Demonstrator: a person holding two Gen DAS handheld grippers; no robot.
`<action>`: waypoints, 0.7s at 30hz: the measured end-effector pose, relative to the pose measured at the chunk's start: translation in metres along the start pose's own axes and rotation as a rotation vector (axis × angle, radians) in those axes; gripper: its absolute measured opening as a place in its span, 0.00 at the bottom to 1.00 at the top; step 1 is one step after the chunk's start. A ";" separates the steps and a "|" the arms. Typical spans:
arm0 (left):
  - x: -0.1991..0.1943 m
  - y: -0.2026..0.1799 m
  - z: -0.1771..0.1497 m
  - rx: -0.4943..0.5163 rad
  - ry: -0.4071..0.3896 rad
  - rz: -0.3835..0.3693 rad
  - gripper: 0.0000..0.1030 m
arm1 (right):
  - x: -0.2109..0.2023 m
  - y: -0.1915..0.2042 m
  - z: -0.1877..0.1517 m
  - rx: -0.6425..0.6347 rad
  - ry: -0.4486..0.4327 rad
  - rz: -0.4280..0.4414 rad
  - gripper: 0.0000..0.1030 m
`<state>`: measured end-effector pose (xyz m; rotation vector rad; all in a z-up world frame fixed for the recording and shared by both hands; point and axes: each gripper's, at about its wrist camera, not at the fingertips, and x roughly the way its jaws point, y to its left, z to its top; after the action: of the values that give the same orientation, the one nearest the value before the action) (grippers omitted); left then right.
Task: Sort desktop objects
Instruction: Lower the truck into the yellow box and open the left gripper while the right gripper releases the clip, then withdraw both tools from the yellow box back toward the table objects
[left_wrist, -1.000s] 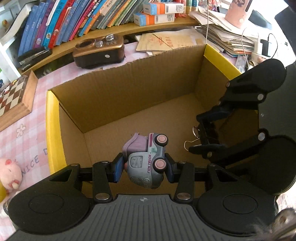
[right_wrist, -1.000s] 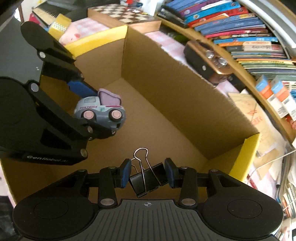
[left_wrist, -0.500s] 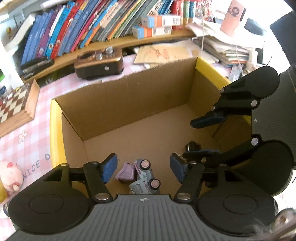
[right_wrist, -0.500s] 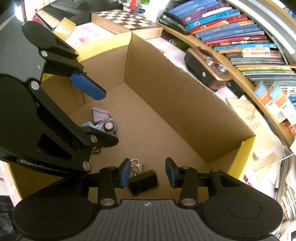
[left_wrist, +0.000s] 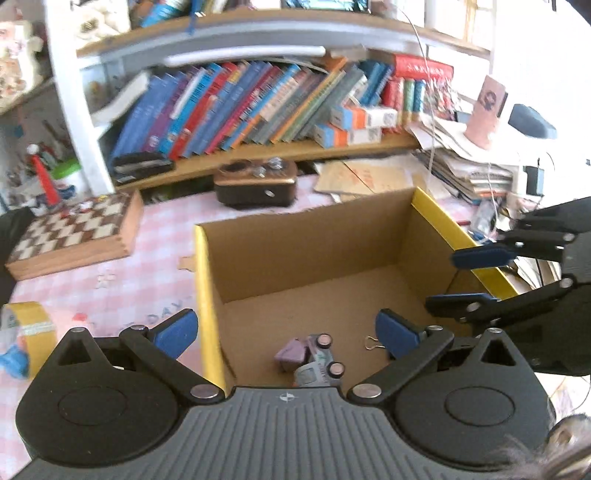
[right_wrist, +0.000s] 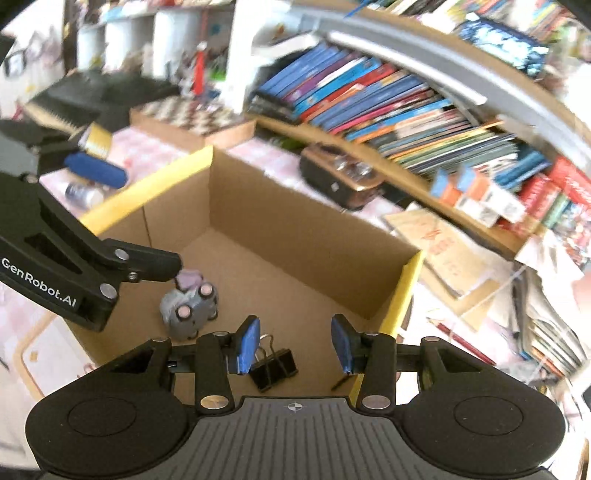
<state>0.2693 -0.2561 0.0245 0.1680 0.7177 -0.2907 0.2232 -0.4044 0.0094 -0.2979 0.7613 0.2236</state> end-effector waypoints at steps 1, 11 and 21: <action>-0.005 0.002 -0.002 -0.005 -0.012 0.008 1.00 | -0.003 0.000 0.000 0.021 -0.016 -0.013 0.42; -0.057 0.016 -0.036 -0.150 -0.117 0.009 1.00 | -0.060 0.007 -0.031 0.281 -0.150 -0.062 0.42; -0.089 0.018 -0.068 -0.191 -0.148 0.032 1.00 | -0.093 0.040 -0.071 0.426 -0.142 -0.100 0.42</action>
<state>0.1692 -0.2040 0.0347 -0.0234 0.5919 -0.2000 0.1001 -0.4003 0.0189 0.0838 0.6334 -0.0149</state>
